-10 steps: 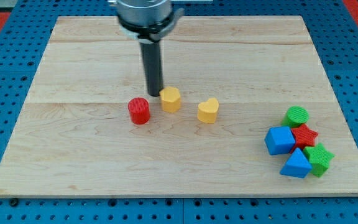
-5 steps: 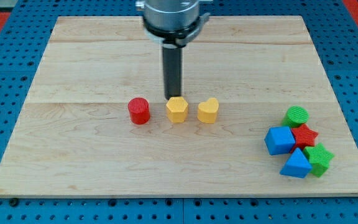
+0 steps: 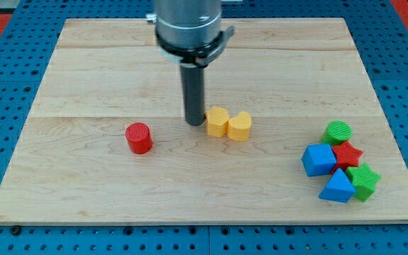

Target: Move the yellow hexagon left to the green circle

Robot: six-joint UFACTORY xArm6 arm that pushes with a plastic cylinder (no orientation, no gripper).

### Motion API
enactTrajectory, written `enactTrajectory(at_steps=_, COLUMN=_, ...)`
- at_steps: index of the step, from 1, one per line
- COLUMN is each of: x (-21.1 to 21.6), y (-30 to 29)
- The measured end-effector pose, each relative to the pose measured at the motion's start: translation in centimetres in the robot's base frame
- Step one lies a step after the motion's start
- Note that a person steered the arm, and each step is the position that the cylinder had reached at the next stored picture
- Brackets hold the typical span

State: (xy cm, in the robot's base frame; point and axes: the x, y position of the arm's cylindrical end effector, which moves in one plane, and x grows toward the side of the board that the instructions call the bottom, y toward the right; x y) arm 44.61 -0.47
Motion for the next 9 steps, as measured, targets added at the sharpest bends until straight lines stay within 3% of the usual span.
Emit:
enactTrajectory(at_steps=2, x=-1.0, y=5.8)
enactTrajectory(at_steps=5, x=0.4, y=4.5)
enactTrajectory(at_steps=9, x=1.1, y=14.8)
